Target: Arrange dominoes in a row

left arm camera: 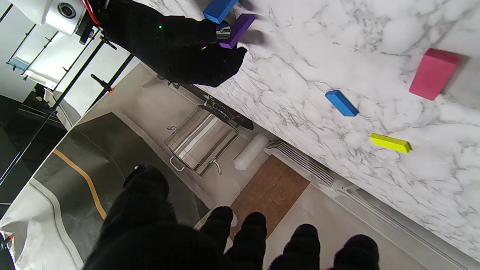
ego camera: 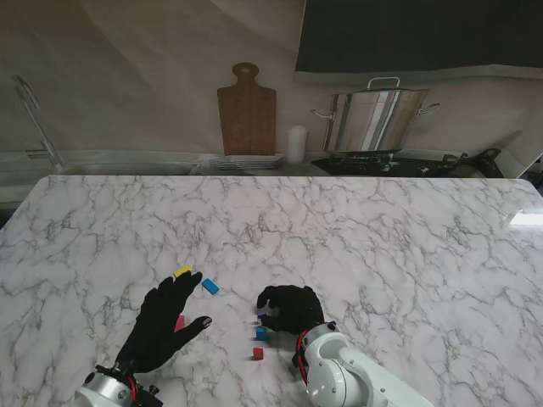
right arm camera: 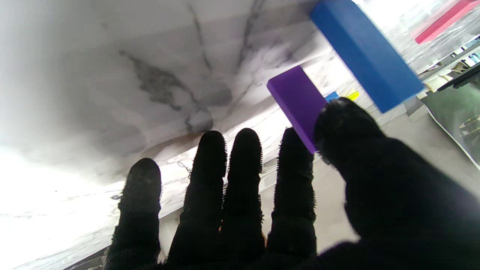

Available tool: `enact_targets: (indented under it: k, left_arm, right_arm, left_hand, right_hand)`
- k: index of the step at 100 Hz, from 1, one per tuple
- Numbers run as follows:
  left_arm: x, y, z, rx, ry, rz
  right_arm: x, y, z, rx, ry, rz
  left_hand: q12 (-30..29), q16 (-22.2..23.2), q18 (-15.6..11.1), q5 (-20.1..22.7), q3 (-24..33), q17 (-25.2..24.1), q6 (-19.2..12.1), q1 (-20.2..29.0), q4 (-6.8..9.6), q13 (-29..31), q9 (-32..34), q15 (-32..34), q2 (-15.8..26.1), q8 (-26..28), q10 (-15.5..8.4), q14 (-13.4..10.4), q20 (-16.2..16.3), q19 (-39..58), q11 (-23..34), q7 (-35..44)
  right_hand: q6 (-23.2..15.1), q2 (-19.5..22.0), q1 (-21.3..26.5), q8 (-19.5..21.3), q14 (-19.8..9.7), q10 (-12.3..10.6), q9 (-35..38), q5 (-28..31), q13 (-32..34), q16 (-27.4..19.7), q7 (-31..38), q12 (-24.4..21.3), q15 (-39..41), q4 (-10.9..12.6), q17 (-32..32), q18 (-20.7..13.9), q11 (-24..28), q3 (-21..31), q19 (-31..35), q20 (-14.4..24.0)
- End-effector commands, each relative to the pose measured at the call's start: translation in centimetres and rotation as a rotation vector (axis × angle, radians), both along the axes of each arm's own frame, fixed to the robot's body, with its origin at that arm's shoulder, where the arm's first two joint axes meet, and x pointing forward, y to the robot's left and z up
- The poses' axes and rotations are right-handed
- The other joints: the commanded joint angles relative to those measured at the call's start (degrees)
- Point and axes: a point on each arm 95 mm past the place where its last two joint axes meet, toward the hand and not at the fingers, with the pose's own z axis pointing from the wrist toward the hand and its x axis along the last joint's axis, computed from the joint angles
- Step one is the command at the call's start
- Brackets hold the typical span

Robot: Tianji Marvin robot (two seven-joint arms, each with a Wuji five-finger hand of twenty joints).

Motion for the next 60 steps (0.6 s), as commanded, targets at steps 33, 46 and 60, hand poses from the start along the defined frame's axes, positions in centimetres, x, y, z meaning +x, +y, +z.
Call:
enact_targets:
  k: [33,46,60]
  left_arm:
    - [-0.16,-0.15,-0.12,0.002,0.01,-0.012]
    - [-0.15,-0.15,-0.09,0.002,0.009,-0.012]
    - [-0.15,-0.13,-0.08,0.002,0.008,-0.012]
  right_arm:
    - [-0.31,-0.29,-0.31,-0.005,0.011,0.003]
    - [-0.22,-0.27,-0.23,-0.005,0.008,0.004]
    - [-0.17,-0.26,-0.24,-0.01,0.005,-0.001]
  left_hand:
    - [0.4,-0.6,-1.0,-1.6,0.1,-0.6,-0.1,0.7,0.63,-0.7,-1.0,-0.4,-0.8,0.6,-0.8,-0.3,0.6,0.1,-0.5,0.3]
    - [0.4,-0.6,-1.0,-1.6,0.1,-0.6,-0.2,0.7,0.63,-0.7,-1.1,-0.4,-0.8,0.6,-0.8,-0.3,0.6,0.1,-0.5,0.3]
    - [0.4,-0.6,-1.0,-1.6,0.1,-0.6,-0.2,0.7,0.63,-0.7,-1.1,-0.4,-0.8,0.6,-0.8,-0.3,0.6,0.1,-0.5,0.4]
  right_hand:
    - [1.3,0.1,-3.0,3.5,2.5,0.4,-2.4,-1.0,-2.2,-1.0,-2.8,-0.5,-3.3,3.6,-1.1,-1.2,1.3,0.8,-0.7,1.1]
    - [0.8,-0.5,-2.1,4.4,2.6,0.4,-2.3,-0.3,-2.0,-1.0,-1.8,-0.5,-3.4,1.8,-1.2,-1.2,1.5,0.1,-0.8,1.2]
    - [-1.2,-2.0,0.3,5.6,2.6,0.3,-1.7,0.0,-1.5,-0.7,4.8,0.2,-2.9,-2.4,-0.8,-1.2,2.6,-0.9,-0.6,1.6]
